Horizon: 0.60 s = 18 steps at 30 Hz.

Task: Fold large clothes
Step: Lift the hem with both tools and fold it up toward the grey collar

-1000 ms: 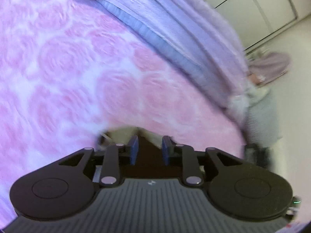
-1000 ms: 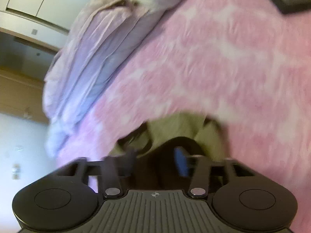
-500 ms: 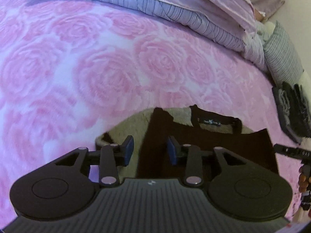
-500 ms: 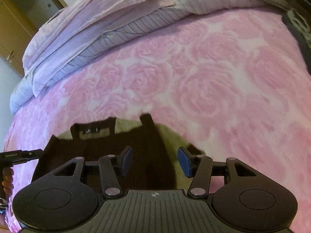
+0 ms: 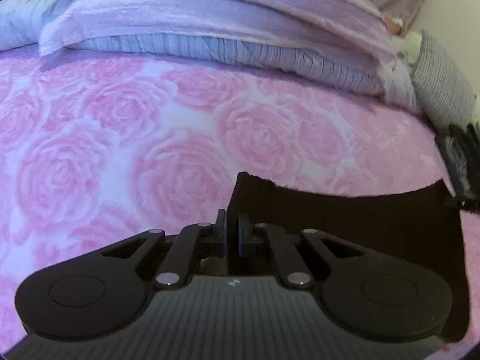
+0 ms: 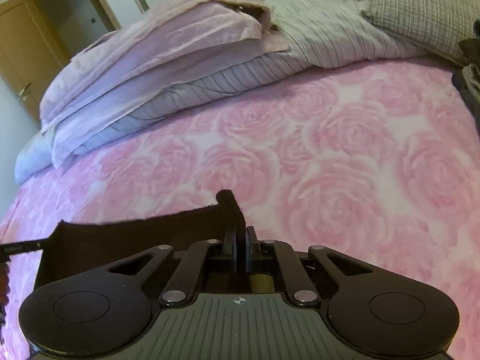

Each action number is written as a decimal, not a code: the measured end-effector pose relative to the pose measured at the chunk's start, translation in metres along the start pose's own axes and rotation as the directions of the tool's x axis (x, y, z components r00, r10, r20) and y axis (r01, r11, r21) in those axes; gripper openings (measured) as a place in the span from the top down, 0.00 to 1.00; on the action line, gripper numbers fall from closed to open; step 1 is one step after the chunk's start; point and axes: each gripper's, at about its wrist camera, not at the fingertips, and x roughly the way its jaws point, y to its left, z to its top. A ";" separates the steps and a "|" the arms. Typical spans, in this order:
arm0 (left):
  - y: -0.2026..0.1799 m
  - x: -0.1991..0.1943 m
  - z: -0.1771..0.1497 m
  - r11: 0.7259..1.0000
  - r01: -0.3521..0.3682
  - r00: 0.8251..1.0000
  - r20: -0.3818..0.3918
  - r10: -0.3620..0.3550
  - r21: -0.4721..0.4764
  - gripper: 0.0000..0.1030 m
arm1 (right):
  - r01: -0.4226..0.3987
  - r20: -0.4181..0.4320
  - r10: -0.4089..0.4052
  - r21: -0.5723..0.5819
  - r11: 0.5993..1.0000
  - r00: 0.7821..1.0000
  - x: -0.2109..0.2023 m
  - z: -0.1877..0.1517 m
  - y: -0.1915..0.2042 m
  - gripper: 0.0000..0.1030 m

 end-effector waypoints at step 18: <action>0.002 -0.096 -0.087 0.987 -0.005 0.992 -0.126 -0.015 -0.158 0.71 | 0.106 -0.185 -0.096 0.045 0.993 0.978 -0.078 -0.088 0.010 0.45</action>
